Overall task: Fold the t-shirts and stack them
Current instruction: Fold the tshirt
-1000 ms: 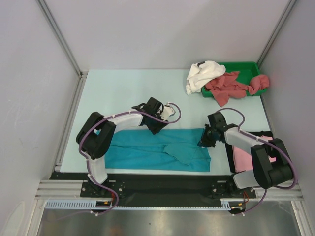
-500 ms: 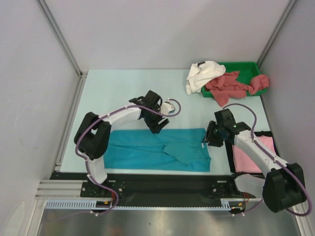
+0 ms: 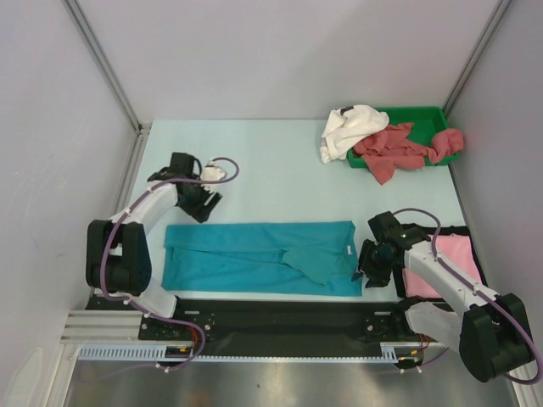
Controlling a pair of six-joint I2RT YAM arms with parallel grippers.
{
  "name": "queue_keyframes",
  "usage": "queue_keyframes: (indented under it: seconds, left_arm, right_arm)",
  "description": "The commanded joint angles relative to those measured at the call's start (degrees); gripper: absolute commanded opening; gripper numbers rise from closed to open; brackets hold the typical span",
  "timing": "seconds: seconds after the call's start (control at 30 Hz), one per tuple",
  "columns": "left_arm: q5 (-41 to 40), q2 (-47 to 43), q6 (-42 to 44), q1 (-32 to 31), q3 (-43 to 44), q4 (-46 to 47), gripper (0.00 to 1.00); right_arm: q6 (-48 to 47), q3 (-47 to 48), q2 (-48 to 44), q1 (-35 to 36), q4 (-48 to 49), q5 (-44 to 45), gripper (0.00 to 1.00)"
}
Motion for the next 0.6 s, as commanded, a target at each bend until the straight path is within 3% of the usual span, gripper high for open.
queue_keyframes:
  seconds: [0.0,0.17,0.33,0.43,0.5,0.57]
  left_arm:
    - [-3.28,-1.01,6.31,6.53,-3.13,1.85,0.73]
    - [-2.14,3.73,7.8,13.05,-2.43,3.18,0.73]
    - [-3.46,9.54,7.98,14.81,-3.83,5.2,0.7]
    - [-1.89,9.54,8.6,14.81,-5.5,5.2,0.6]
    - [2.15,8.84,10.0,14.81,-7.16,2.84,0.44]
    - [4.52,7.09,11.49,14.81,-8.75,1.6,0.37]
  right_arm:
    - [2.87,-0.93,0.09,1.37,1.04,-1.61,0.51]
    - [4.9,-4.97,0.87,2.16,6.31,-3.46,0.5]
    - [5.43,-6.73,2.02,2.07,9.82,-2.49,0.37]
    - [5.78,-6.83,3.43,1.9,11.42,-1.88,0.22]
    - [4.64,-5.51,4.39,1.55,11.42,-0.57,0.07]
    - [3.41,-5.07,5.27,0.41,12.11,-0.82,0.03]
